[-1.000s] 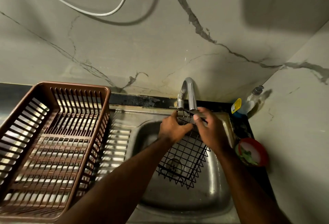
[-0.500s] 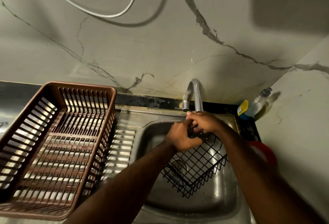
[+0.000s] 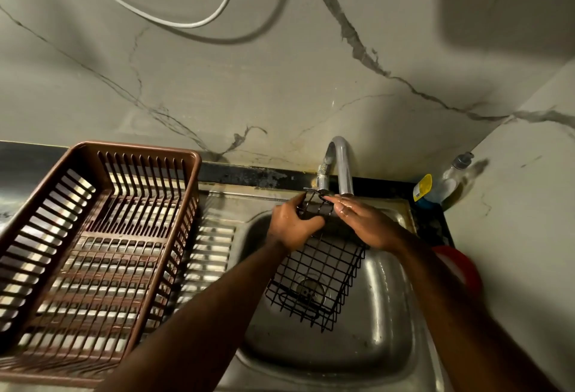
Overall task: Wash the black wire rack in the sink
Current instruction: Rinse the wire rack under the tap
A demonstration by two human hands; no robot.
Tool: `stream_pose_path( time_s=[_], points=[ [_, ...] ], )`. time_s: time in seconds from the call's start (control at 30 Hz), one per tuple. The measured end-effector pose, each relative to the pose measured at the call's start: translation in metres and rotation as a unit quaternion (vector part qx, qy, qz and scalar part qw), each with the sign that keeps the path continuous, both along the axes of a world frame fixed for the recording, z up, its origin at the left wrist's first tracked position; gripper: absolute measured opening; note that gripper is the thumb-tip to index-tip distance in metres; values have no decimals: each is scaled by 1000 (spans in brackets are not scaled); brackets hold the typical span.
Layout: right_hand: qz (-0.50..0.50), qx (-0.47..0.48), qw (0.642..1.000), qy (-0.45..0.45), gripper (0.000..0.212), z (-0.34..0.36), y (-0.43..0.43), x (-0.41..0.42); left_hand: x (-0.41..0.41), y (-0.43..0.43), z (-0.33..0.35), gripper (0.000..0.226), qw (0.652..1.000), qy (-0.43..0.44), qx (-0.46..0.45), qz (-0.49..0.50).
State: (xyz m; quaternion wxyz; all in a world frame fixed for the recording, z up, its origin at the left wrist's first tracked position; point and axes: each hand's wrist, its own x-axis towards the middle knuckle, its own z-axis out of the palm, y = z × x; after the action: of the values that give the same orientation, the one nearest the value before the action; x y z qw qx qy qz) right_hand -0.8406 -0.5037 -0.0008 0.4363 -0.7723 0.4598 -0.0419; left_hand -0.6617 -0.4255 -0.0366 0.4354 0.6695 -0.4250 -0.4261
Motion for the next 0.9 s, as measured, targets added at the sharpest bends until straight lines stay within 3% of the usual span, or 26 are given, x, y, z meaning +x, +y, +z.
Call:
stream_pose_path(
  time_s=[0.2,0.33,0.4,0.53,0.6,0.7,0.9],
  points=[
    [-160,-79,980,-84,33,-7,12,14,7,-1,-6,63,994,77,0,71],
    [-170,-147,962,-156,42,-20,22,29,9,3,-16,19,985,137,-3,107],
    [-154,-152,962,-166,46,-25,23,31,9,7,-19,11,980,160,0,115],
    [-110,-120,960,-230,52,-27,22,25,12,9,-17,9,960,238,35,141],
    [-108,-133,958,-228,53,-25,21,24,14,5,-18,23,956,257,58,131],
    [-162,-147,964,-150,63,-29,14,28,14,1,-19,39,956,258,77,121],
    [-228,-106,965,-82,77,-30,3,27,10,-2,-19,35,952,260,124,106]
  ],
)
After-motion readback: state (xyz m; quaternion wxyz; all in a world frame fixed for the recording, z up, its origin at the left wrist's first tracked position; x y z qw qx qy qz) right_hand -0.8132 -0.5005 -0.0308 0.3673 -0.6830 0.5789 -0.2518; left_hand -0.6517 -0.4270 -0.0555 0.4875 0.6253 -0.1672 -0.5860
